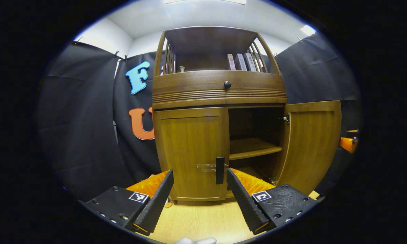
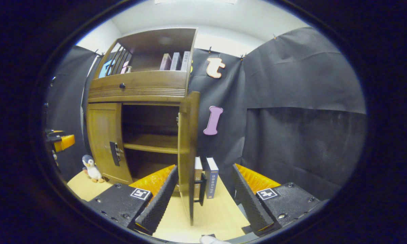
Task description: Open the right door of the double-door shoe cabinet with the right hand, and open the left door with the left hand.
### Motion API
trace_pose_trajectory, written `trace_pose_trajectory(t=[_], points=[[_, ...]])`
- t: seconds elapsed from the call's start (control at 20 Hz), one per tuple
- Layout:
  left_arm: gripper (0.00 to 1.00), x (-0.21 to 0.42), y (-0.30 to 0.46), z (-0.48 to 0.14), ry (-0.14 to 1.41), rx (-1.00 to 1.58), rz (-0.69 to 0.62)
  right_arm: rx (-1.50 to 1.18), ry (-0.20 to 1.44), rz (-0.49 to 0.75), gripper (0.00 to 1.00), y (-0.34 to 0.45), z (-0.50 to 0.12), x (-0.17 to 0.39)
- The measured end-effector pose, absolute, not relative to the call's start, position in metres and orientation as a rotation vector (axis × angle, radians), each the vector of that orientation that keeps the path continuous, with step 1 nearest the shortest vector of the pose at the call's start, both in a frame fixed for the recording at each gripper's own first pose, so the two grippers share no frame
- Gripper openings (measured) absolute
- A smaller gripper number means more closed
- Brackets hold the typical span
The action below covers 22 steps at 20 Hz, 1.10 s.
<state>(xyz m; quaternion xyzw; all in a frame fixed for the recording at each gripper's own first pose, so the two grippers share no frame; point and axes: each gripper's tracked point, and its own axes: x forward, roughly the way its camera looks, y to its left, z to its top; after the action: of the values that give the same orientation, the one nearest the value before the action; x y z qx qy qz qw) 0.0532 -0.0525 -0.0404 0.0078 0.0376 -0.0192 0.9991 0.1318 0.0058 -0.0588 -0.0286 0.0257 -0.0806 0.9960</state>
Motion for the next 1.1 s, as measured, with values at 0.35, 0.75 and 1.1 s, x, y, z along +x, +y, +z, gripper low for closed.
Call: trace_pose_trajectory(t=[0.35,0.75,1.1], points=[[0.95,0.064,-0.049,-0.058,0.075,0.013,-0.106,0.024,0.082,-0.091,0.99,0.125,-0.099,0.146],[0.95,0.129,-0.073,-0.105,0.094,-0.057,-0.145,-0.026,0.132,-0.050,0.99,0.167,-0.099,0.151],[0.95,0.224,-0.106,-0.139,0.080,-0.047,-0.149,-0.084,0.162,-0.081,0.99,0.163,-0.093,0.152]])
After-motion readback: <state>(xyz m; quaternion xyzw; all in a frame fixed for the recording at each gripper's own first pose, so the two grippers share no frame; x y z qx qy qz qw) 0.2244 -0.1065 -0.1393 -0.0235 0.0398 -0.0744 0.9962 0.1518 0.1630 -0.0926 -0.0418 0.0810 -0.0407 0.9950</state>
